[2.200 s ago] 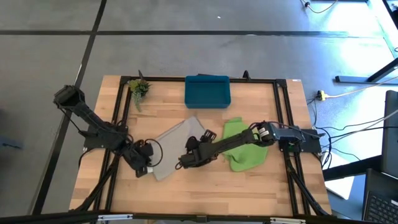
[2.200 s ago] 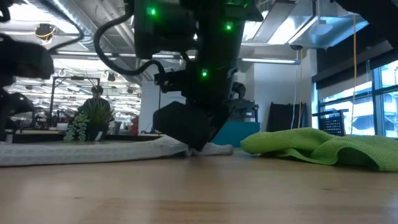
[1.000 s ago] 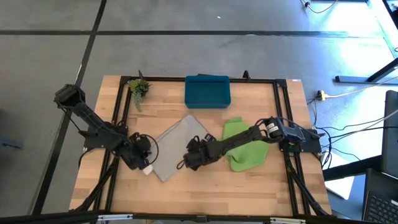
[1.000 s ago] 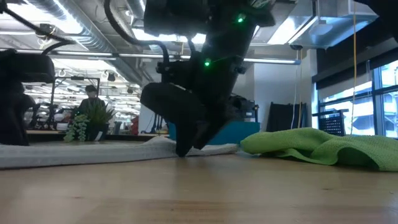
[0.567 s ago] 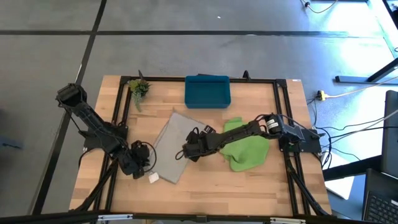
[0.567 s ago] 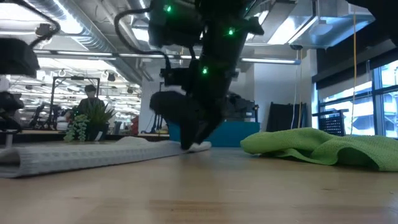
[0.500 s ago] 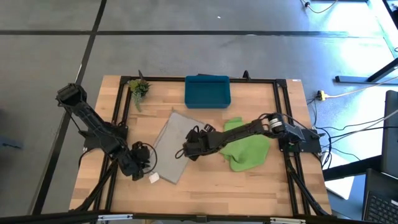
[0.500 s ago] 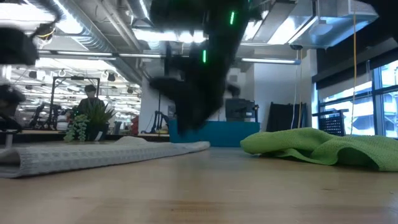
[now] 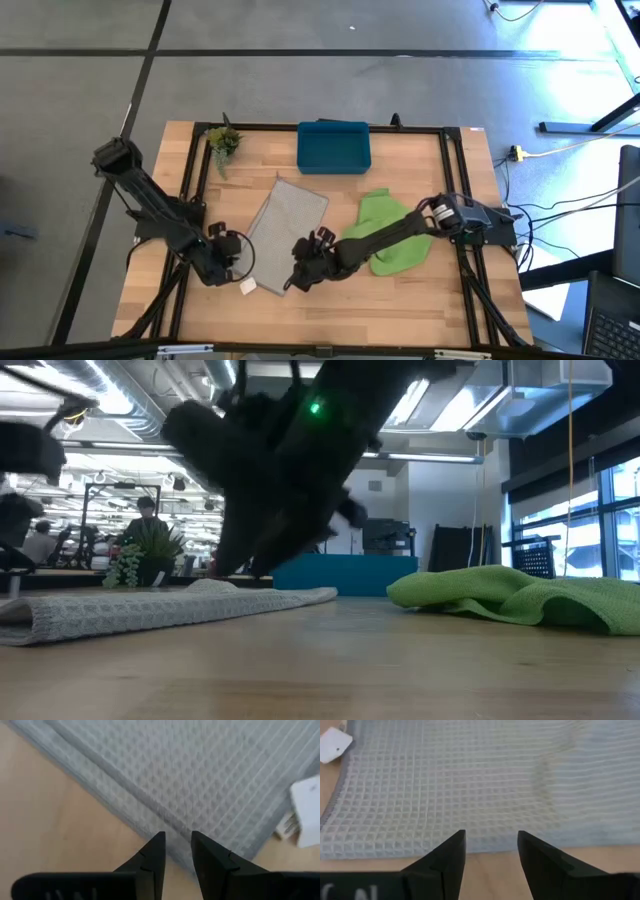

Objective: Roll microfiber towels into tight, uniform cylinder then place into a basket
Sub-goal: Roll the gray microfiber cloth

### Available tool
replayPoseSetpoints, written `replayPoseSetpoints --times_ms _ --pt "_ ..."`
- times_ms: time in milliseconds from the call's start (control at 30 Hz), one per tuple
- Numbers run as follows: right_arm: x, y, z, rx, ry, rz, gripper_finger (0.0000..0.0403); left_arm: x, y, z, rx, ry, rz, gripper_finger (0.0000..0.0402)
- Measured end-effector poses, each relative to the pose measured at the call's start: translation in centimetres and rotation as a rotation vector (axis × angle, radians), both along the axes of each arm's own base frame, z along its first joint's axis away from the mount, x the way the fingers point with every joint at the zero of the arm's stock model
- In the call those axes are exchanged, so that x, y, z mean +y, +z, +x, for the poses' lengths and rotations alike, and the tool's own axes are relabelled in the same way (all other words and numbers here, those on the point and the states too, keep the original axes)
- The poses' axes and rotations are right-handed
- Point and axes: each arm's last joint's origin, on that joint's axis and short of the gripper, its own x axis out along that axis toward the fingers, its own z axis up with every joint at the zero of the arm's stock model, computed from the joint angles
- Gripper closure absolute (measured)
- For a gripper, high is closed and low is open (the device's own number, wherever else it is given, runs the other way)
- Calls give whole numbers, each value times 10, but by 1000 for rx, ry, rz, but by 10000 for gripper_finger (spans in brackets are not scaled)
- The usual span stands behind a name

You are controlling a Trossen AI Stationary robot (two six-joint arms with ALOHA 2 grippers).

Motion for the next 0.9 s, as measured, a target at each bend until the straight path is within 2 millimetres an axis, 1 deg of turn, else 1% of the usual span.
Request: replayPoseSetpoints --times_ms 67,167,300,433,533,633,700,767,833,900 --pt "-5 -9 4 11 13 15 222 -2 -5 1 25 2 3 315" --pt "-17 -21 9 43 4 32 222 -7 -11 5 28 8 -2 315" --pt "-35 -23 13 67 -13 19 222 -13 -13 10 -7 3 -54 315" --pt "-51 -23 16 87 -10 -11 222 -19 -12 15 -46 -37 -114 315" --pt "-59 -23 18 88 -23 -14 222 -20 -11 15 -56 -48 -118 315" --pt "-58 -20 16 104 19 -49 222 -20 -10 14 -58 -65 -107 315" --pt "-52 -13 13 111 66 -68 222 -22 -8 13 -65 -86 -108 315" --pt "-43 -1 10 98 107 -95 222 -23 -2 10 -63 -99 -98 315" --pt "-33 11 6 83 160 -140 222 -25 8 9 -85 -107 -88 315" --pt "-21 18 2 94 249 -202 222 -25 17 5 -95 -112 -71 315"
